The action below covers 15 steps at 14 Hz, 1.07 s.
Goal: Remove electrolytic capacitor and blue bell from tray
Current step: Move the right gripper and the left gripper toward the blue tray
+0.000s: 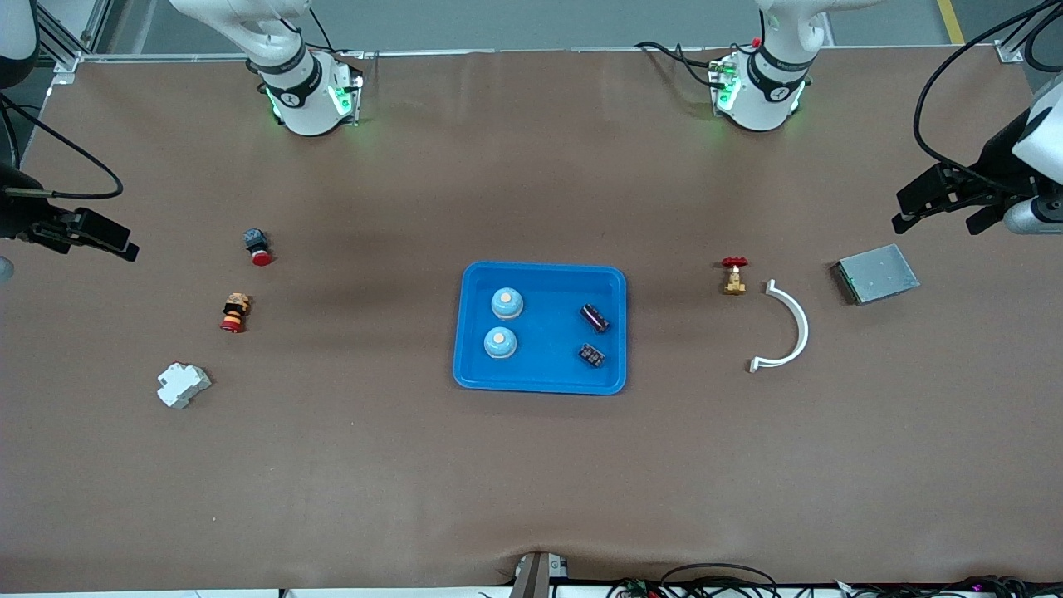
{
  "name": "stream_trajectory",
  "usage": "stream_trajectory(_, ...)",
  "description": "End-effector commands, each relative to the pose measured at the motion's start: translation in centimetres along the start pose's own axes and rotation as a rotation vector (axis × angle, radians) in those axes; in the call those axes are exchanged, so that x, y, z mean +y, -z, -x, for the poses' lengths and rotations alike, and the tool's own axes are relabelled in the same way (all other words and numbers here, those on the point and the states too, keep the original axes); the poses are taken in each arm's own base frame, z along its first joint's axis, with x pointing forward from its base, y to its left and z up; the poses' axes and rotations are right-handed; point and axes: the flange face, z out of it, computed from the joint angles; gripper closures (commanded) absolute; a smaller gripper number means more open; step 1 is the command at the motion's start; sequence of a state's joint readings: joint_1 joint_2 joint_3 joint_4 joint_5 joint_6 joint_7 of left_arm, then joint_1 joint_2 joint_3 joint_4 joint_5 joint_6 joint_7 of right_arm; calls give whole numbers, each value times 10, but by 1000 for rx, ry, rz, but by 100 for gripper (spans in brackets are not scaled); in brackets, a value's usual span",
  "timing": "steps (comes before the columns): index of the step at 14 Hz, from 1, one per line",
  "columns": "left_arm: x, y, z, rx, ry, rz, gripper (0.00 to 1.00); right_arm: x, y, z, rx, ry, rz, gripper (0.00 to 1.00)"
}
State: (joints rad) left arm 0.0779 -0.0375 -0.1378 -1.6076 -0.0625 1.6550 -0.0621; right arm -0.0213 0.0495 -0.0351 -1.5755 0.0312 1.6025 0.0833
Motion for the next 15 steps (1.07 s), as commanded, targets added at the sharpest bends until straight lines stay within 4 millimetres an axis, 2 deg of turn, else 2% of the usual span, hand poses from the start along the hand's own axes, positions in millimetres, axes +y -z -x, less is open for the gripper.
stream_trajectory(1,0,1,0,-7,4,-21,0,2,-1,9,9,-13,-14,0)
stream_trajectory(4,-2,-1,-2,-10,4,-20,0,2,-1,9,9,-1,-14,0)
stream_trajectory(9,-8,-18,-9,-40,16,-17,0,-2,-2,9,7,5,-14,0)
stream_trajectory(10,-9,-21,-10,-46,18,-17,0,-4,-10,9,-3,8,-13,0)
stream_trajectory(13,-10,-40,-17,-79,67,-19,0,-17,-14,12,-14,28,-14,0)
stream_trajectory(15,-1,-49,-15,-124,122,-25,0,-34,-20,13,-18,42,-13,0)
